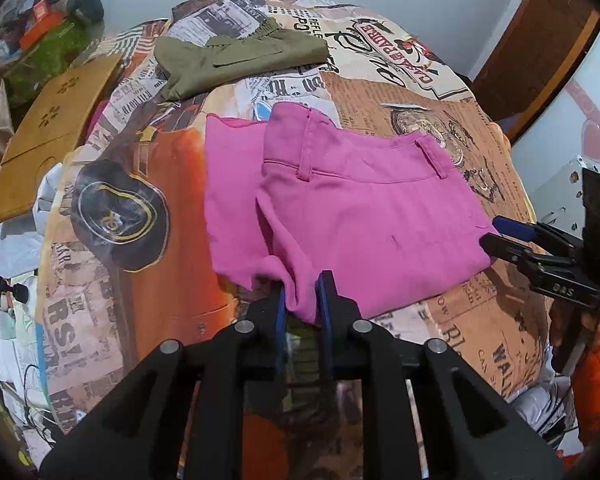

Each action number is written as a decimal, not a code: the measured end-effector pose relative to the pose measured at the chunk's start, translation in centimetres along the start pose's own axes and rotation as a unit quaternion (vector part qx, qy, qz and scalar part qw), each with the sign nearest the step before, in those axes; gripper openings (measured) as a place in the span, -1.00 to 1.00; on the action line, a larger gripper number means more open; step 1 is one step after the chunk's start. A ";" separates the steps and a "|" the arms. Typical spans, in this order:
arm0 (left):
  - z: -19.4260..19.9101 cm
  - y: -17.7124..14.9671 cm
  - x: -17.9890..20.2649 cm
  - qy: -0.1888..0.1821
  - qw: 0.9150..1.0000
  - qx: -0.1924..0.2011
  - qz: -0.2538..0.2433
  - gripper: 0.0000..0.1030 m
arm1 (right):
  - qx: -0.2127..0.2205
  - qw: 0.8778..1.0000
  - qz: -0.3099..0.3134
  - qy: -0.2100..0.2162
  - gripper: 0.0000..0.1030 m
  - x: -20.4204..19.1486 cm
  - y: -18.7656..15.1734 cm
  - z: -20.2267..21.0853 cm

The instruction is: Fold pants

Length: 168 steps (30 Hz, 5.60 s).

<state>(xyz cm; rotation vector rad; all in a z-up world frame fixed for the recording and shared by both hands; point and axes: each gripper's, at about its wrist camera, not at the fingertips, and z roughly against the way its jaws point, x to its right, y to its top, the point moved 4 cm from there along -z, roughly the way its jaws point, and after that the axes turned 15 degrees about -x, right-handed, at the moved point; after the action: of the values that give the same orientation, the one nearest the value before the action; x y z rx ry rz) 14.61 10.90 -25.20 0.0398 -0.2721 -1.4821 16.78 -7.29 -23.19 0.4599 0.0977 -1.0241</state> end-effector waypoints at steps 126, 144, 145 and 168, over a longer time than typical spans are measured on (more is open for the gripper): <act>-1.6 3.0 -4.6 0.021 1.000 -0.004 0.022 -0.78 | 0.002 0.998 0.059 -0.034 -0.13 -1.5 1.3 0.5; -4.0 2.9 2.9 -0.041 0.998 -0.008 -0.043 0.13 | -0.016 0.996 0.080 -0.035 -0.13 -3.4 0.7 -1.5; -3.6 2.9 3.0 -0.038 0.998 -0.006 -0.045 0.13 | -0.017 0.996 0.077 -0.030 -0.13 -3.3 0.8 -1.3; -3.8 5.8 -3.8 -0.034 0.999 0.000 0.041 0.42 | -0.018 1.000 0.001 -0.016 0.16 2.6 3.1 -2.1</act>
<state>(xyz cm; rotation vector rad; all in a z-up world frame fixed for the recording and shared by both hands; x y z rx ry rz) 20.79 14.67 -28.37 -0.0215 -0.3239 -1.4028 21.06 -7.17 -24.78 0.4109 0.0868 -1.0256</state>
